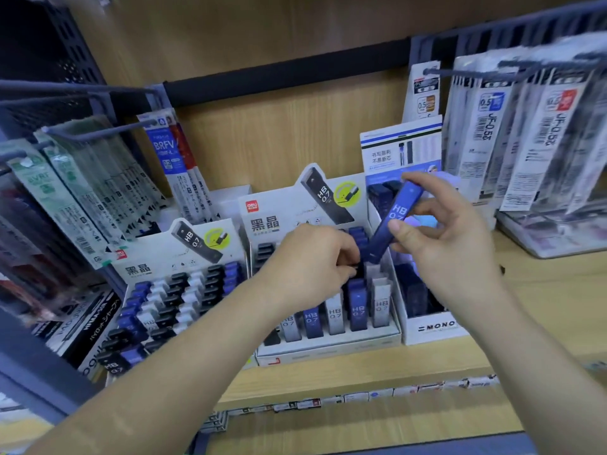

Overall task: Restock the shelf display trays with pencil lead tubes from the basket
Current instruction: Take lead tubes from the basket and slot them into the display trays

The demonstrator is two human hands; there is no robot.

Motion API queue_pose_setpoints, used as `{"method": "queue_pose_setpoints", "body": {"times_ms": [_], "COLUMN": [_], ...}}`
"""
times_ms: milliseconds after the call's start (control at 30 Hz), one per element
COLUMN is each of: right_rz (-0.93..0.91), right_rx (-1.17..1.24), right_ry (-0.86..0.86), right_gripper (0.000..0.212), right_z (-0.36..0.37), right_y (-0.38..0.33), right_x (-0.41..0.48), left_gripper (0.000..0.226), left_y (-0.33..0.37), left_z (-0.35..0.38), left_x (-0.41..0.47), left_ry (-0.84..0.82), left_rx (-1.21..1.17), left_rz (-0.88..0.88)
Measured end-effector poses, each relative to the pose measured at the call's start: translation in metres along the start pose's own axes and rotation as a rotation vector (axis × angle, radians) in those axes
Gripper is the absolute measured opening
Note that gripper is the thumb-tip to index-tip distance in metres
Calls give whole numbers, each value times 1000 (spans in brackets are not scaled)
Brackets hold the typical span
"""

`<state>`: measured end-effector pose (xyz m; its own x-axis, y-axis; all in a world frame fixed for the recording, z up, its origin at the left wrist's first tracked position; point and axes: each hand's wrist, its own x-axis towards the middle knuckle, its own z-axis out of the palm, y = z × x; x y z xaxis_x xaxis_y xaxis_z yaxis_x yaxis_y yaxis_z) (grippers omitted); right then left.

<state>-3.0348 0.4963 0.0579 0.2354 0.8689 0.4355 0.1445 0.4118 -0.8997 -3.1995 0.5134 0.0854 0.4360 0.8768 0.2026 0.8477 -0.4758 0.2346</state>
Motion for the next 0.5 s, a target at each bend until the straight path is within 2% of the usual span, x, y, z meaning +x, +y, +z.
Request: {"method": "queue_pose_setpoints", "body": {"times_ms": [133,200,300,367,433,500], "right_rz": [43,55,91,106,98,55], "right_rx": [68,114,171,237,266,185], "right_ry": [25,36,56,46,3,-79], "right_gripper": [41,40,39,34,30,30], "right_z": [3,1,-4,-3,1,6], "right_y": [6,5,7,7,6,6], "right_x": [1,2,5,7,6,5], "left_gripper": [10,9,8,17,25,27], "left_y": [2,-1,-6,-6,-9,-17], "left_z": [-1,3,7,1,-11,-25], "left_x": [7,6,0,-5,-13,-25], "left_ry": [-1,38,172,313,441,533], "left_rx": [129,94,-99,-274,-414,-479], "left_rz": [7,20,-9,-39,-88,-112]}}
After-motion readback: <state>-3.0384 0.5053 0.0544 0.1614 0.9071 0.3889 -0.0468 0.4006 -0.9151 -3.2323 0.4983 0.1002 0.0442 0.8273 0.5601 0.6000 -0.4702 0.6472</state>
